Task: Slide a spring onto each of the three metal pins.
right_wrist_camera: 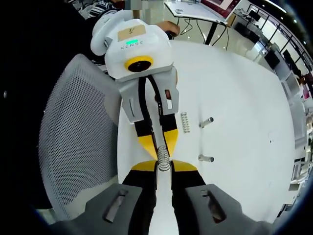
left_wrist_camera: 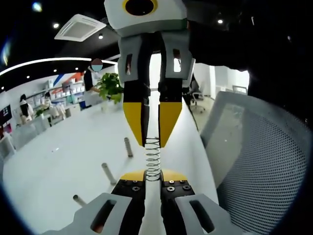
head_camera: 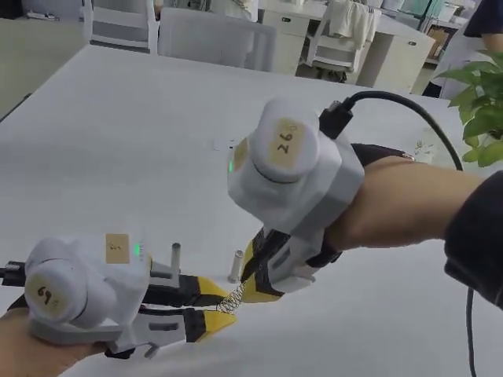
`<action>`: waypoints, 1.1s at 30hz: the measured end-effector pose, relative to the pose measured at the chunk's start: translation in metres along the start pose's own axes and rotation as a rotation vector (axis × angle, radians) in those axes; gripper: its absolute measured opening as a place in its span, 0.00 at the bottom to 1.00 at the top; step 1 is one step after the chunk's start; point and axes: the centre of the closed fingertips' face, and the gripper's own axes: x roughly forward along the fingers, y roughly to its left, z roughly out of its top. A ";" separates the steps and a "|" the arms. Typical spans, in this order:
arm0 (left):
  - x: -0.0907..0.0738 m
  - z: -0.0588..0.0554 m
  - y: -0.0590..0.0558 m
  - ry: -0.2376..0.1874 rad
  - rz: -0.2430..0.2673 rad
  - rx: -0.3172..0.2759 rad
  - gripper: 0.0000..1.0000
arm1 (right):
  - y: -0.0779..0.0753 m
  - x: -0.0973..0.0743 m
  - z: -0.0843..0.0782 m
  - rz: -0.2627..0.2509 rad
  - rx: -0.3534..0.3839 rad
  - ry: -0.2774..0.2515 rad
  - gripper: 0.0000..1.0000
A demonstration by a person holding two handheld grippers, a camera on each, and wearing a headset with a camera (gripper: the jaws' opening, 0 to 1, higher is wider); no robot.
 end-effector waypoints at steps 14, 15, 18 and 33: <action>-0.004 0.001 0.003 -0.043 0.017 -0.013 0.02 | -0.005 0.005 0.004 -0.008 0.005 -0.024 0.13; -0.004 0.001 0.003 -0.044 0.018 -0.014 0.02 | -0.004 0.005 0.004 -0.007 0.007 -0.027 0.13; -0.005 0.001 0.004 -0.055 0.020 -0.026 0.02 | -0.003 0.008 0.004 0.006 0.025 -0.046 0.13; -0.006 0.014 0.005 -0.133 0.015 -0.068 0.02 | -0.003 0.013 0.006 0.019 0.065 -0.079 0.09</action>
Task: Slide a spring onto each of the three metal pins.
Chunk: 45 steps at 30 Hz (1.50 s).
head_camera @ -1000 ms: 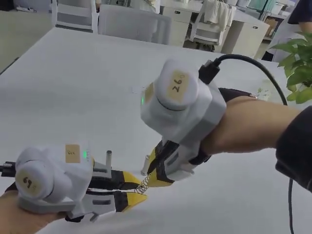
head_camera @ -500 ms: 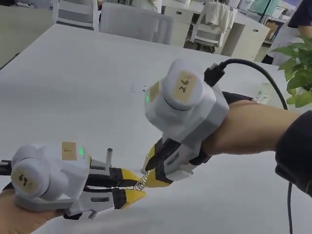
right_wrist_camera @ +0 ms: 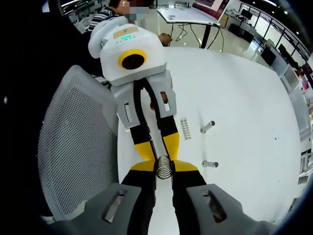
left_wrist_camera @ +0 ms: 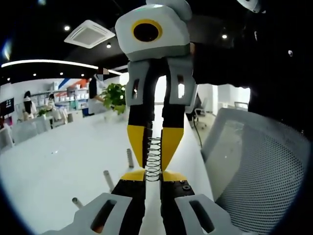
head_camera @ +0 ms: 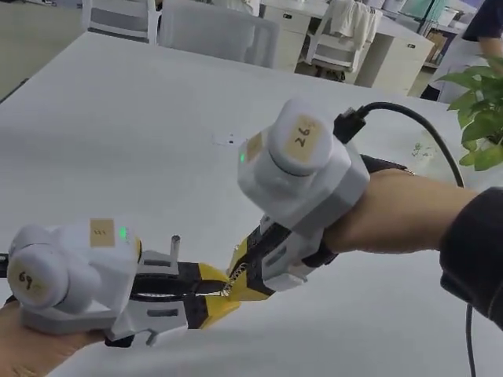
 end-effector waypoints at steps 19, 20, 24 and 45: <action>-0.009 -0.017 0.012 0.049 0.057 -0.049 0.11 | -0.018 -0.006 -0.008 -0.028 0.018 0.042 0.08; -0.011 -0.018 0.013 0.052 0.061 -0.048 0.11 | -0.021 -0.006 -0.009 -0.034 0.018 0.047 0.08; -0.015 -0.021 0.015 0.068 0.077 -0.051 0.17 | -0.029 -0.007 -0.013 -0.052 0.018 0.062 0.08; -0.041 -0.032 0.021 0.081 0.169 -0.118 0.33 | -0.070 -0.004 -0.027 -0.131 0.022 0.115 0.08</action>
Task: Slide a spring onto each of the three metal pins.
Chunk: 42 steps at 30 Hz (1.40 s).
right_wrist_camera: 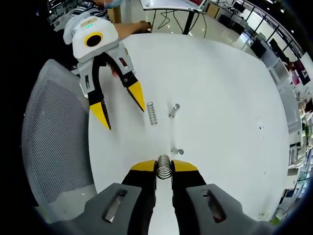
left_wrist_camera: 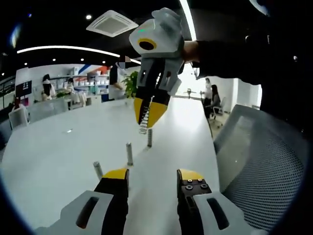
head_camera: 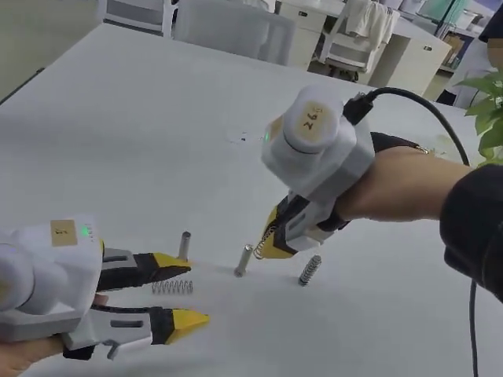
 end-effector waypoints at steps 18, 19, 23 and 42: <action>-0.009 -0.010 0.002 0.013 0.031 -0.027 0.33 | -0.023 0.024 0.001 -0.031 -0.053 0.035 0.08; -0.009 -0.010 0.002 0.013 0.031 -0.027 0.33 | -0.024 0.025 0.001 -0.031 -0.054 0.036 0.09; -0.010 -0.011 0.003 0.013 0.036 -0.030 0.33 | -0.027 0.029 -0.001 -0.026 -0.049 0.046 0.09; -0.013 -0.016 0.005 0.019 0.045 -0.035 0.31 | -0.024 0.050 -0.006 0.017 -0.038 0.078 0.09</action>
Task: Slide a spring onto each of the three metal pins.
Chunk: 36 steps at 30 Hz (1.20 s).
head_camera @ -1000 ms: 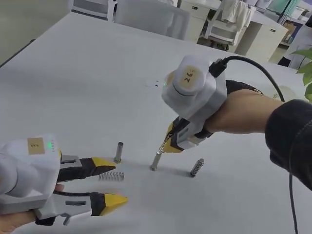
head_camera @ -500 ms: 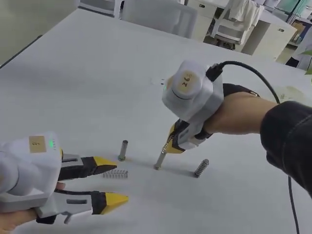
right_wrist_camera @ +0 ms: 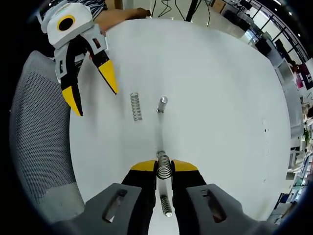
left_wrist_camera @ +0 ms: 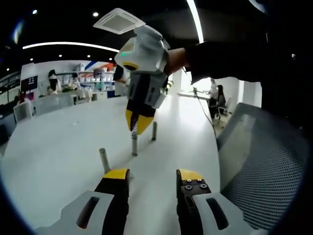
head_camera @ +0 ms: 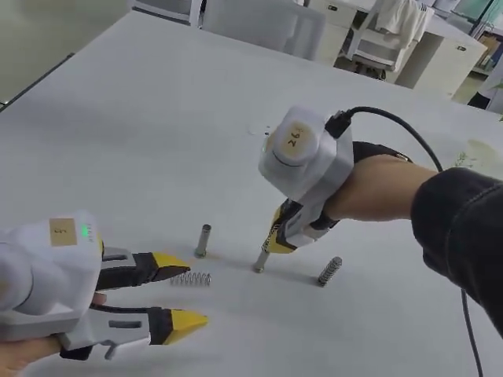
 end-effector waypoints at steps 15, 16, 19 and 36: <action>-0.002 -0.002 0.003 0.004 0.011 -0.008 0.31 | 0.001 0.025 -0.007 0.024 0.026 0.024 0.09; -0.002 -0.003 0.003 0.004 0.012 -0.009 0.31 | 0.001 0.027 -0.008 0.023 0.027 0.025 0.09; -0.002 -0.004 0.003 0.009 0.011 -0.008 0.31 | 0.002 0.032 -0.010 0.023 0.032 0.029 0.09; -0.003 -0.008 0.004 0.020 0.017 -0.011 0.31 | 0.005 0.044 -0.015 0.037 0.055 0.023 0.11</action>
